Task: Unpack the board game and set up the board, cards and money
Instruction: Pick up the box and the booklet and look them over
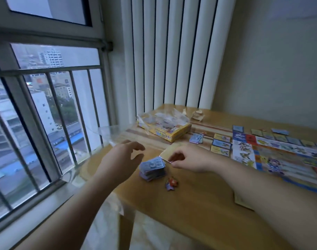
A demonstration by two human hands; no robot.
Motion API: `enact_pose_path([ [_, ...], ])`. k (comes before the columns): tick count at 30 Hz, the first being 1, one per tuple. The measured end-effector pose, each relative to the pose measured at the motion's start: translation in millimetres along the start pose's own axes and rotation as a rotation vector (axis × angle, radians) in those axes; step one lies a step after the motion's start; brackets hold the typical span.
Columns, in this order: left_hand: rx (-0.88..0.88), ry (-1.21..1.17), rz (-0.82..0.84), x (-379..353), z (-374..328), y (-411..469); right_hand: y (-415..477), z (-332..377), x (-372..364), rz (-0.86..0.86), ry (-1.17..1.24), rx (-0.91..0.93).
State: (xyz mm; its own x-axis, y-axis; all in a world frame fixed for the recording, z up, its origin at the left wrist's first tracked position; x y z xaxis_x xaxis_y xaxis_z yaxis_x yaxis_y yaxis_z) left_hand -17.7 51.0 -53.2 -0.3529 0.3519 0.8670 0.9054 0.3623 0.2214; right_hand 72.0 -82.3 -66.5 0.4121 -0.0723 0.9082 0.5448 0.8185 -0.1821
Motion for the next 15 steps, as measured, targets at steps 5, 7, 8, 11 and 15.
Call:
enact_pose_path([
  [5, -0.063, 0.034, 0.230, -36.5, -7.1, 5.0, 23.4, 4.7, -10.1, 0.045, 0.068, 0.002],
  [7, -0.053, 0.114, 0.286, -45.8, -8.6, 8.2, 28.8, 3.5, -10.7, 0.043, 0.103, -0.029],
  [8, -0.058, 0.159, 0.306, -49.8, -10.5, 9.1, 31.4, 1.8, -12.1, 0.050, 0.140, -0.054],
  [11, -0.091, 0.245, 0.331, -58.5, -18.2, 8.6, 37.3, -2.8, -21.0, 0.098, 0.295, -0.131],
  [15, -0.108, 0.274, 0.310, -56.4, -24.8, 8.6, 38.9, -5.7, -32.1, 0.158, 0.499, -0.200],
])
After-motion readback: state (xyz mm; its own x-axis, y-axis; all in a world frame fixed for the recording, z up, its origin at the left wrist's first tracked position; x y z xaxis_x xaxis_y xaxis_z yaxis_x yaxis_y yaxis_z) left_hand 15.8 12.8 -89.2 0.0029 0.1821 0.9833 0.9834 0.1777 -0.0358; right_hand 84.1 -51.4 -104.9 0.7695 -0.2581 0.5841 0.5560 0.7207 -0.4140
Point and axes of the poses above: each hand's wrist, its own y-axis towards the middle knuckle, its own x-axis out of the back of the hand, z = x × y, the point moved 10 cm from there along y, towards the middle knuckle, and after that the axes turned 5 degrees about z, right-handed, at the moved point
